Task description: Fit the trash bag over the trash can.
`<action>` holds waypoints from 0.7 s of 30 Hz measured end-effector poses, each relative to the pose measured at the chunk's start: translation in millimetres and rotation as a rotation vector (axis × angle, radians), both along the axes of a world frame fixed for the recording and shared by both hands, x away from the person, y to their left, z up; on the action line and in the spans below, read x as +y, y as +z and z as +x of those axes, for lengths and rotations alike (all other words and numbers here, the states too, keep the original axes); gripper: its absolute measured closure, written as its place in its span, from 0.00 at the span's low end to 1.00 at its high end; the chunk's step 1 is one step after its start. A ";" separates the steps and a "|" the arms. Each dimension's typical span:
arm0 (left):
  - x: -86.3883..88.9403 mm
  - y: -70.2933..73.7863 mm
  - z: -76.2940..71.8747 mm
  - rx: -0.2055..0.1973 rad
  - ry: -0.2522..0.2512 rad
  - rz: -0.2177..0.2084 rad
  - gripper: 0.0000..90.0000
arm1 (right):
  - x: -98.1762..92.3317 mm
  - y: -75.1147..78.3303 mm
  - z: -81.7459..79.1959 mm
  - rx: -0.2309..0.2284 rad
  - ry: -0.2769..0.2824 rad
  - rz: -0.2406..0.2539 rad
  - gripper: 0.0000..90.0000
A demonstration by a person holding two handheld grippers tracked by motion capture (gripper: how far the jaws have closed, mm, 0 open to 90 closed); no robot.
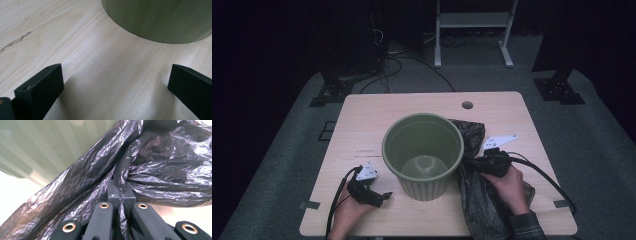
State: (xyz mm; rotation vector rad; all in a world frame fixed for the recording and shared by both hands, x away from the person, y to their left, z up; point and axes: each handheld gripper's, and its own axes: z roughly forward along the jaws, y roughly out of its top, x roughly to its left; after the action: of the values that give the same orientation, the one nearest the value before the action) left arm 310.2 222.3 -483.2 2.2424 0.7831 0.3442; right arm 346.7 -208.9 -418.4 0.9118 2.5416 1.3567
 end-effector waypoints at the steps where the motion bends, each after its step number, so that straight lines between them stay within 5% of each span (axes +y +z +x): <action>1: 0.0 0.0 0.0 0.000 0.000 0.000 0.00 | -1.2 3.4 -1.0 -0.003 0.002 0.007 0.99; 16: 0.1 0.1 0.0 0.000 -0.001 0.002 0.00 | -4.9 47.4 -14.9 -0.046 0.078 0.037 0.99; 21: 0.1 0.1 0.0 0.000 -0.001 0.001 0.00 | -9.7 59.6 -19.3 -0.055 0.102 0.082 0.99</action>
State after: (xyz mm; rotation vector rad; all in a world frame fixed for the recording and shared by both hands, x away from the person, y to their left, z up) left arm 310.3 222.3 -483.1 2.2441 0.7822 0.3439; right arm 327.4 -218.6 -358.8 0.7558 2.5396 1.5023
